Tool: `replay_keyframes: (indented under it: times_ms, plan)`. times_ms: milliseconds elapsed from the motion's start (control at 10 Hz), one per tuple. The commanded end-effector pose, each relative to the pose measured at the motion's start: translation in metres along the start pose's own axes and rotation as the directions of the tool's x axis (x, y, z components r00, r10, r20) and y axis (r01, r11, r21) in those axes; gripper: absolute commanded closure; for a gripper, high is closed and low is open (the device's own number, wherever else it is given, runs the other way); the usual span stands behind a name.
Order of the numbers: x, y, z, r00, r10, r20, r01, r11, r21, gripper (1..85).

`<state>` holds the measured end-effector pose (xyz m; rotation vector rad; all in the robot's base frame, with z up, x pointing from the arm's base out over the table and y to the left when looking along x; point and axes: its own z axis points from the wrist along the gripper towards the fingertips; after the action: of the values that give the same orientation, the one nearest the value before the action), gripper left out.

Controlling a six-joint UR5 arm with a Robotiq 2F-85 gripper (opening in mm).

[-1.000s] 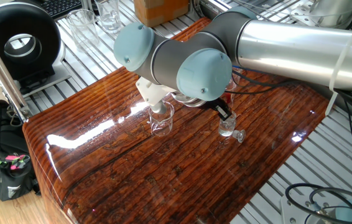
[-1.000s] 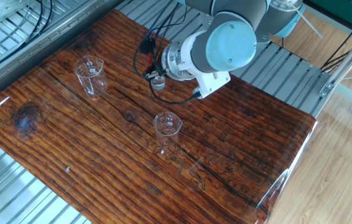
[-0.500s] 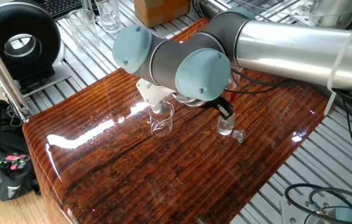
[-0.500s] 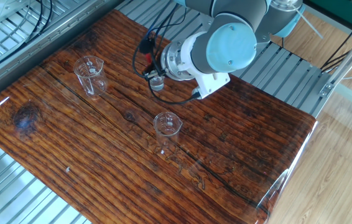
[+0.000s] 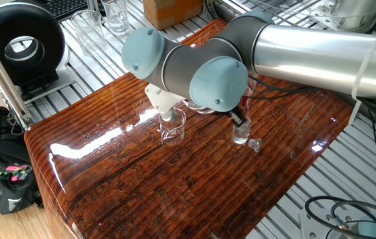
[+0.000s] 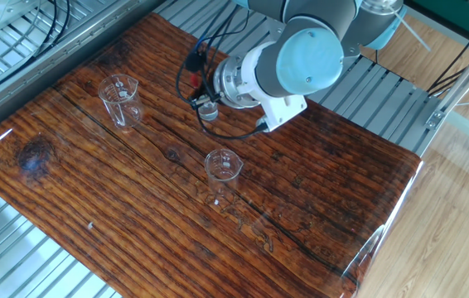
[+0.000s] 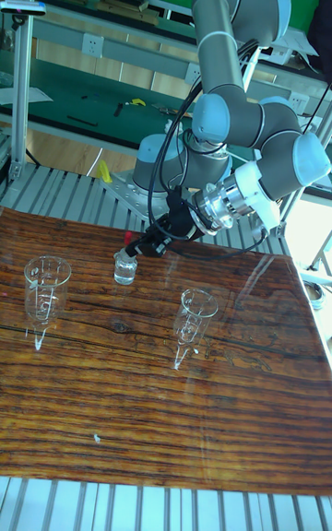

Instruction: Transfer liquid using a dropper

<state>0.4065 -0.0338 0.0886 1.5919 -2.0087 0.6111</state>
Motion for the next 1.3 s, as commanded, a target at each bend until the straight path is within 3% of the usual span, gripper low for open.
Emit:
replay_keyframes:
  times_ms: [0,500,1200]
  plan:
    - [-0.003,0.001,-0.001,1.0,0.003,0.012,-0.003,1.0,-0.006,66.0]
    - [0.001,0.007,-0.002,1.0,-0.008,0.004,0.009,1.0,-0.028,65.7]
    - [0.0,-0.008,0.0,0.999,-0.041,0.001,0.041,0.999,0.021,68.3]
